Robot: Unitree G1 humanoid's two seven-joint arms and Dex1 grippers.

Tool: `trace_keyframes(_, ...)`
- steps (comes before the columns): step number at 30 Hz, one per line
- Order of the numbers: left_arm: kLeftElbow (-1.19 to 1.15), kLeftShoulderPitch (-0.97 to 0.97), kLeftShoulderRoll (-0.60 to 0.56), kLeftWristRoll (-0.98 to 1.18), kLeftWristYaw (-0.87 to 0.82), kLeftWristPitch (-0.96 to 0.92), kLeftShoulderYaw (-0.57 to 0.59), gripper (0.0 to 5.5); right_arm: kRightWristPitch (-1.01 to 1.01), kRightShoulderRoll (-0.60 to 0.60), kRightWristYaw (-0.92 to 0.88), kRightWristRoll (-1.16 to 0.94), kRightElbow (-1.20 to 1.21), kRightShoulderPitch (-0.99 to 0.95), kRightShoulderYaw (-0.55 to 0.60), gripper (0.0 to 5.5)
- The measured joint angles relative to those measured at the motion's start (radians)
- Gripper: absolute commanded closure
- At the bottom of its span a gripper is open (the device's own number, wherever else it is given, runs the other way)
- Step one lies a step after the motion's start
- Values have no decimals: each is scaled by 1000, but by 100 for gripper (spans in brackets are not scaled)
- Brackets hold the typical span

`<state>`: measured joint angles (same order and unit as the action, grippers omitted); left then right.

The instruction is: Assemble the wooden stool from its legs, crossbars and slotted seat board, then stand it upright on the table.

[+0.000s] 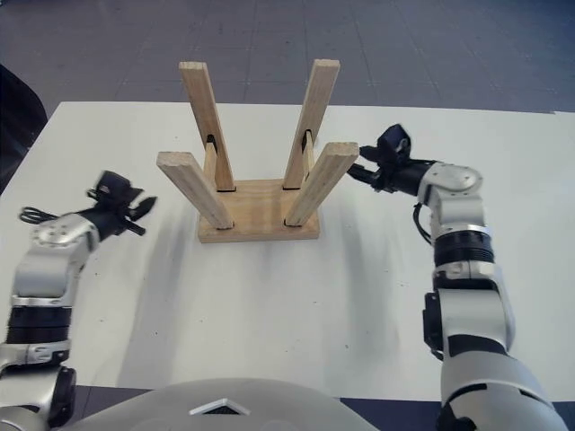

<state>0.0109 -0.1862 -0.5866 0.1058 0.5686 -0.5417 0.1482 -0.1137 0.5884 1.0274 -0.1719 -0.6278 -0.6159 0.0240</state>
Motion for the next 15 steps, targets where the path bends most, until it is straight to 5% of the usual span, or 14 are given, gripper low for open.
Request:
trace_keyframes(7, 56, -81, -130, 508, 455, -138, 195, 302, -432, 180, 262, -267, 339, 118, 72, 322)
trace_keyframes(15, 33, -186, -217, 586, 715, -182, 20, 302, -449, 214, 431, -283, 330, 48, -9, 322)
